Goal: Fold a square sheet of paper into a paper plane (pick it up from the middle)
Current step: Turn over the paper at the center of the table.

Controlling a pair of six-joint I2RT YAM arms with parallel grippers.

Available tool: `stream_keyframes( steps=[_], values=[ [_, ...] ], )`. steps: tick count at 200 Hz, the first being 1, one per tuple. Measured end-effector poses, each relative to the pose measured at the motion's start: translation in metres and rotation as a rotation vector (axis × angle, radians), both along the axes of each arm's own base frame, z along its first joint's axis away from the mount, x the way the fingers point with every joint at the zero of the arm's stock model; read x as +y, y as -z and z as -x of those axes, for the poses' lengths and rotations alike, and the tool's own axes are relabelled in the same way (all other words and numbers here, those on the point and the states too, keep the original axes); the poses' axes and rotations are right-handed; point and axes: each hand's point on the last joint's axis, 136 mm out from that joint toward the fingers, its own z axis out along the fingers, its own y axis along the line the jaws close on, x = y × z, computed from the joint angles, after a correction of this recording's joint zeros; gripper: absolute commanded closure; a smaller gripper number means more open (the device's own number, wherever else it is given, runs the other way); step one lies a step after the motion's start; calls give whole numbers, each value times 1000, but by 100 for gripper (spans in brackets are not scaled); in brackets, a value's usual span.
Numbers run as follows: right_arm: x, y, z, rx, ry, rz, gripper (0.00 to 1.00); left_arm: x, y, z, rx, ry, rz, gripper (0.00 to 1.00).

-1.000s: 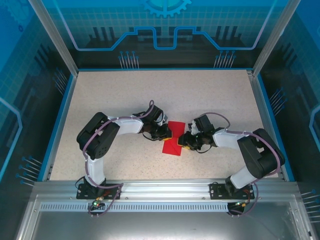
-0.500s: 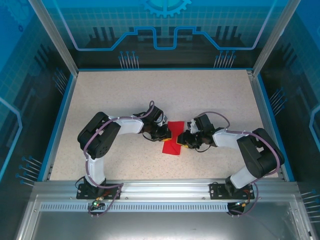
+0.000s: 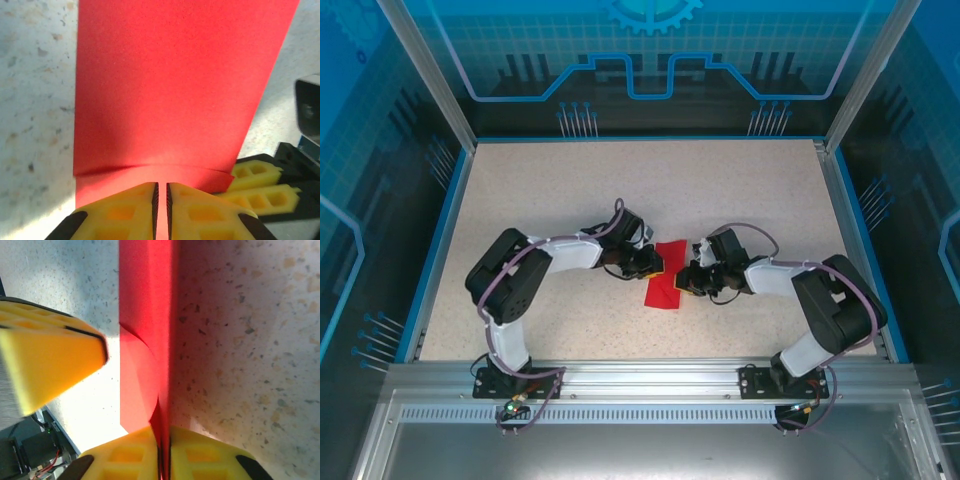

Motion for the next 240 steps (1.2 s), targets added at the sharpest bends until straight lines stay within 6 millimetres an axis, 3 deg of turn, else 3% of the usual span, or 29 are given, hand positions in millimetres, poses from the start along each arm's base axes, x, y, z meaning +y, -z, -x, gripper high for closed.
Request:
stream_keyframes(
  steps=[37, 70, 113, 127, 147, 174, 201, 240],
  values=[
    [-5, -26, -2, -52, -15, 38, 93, 24, -53, -11, -149, -100, 15, 84],
    [-9, -71, -14, -165, -17, 161, 93, 57, -90, -21, -269, -223, -6, 83],
    [-13, -143, -25, -319, -13, 552, 94, 108, -98, -13, -346, -381, -125, 78],
    [-15, -154, -29, -329, -10, 705, 95, 124, -97, -7, -357, -432, -164, 76],
    [-16, -145, -34, -292, -36, 921, 95, 149, -96, 0, -375, -506, -223, 74],
    [-14, -106, -37, -173, -100, 1134, 95, 179, -97, 9, -388, -598, -293, 69],
    [-7, -77, -38, -61, -144, 1223, 98, 204, -95, 21, -395, -666, -342, 65],
    [24, -53, -47, 21, -191, 1240, 94, 224, -85, 37, -376, -694, -392, 61]
  ],
)
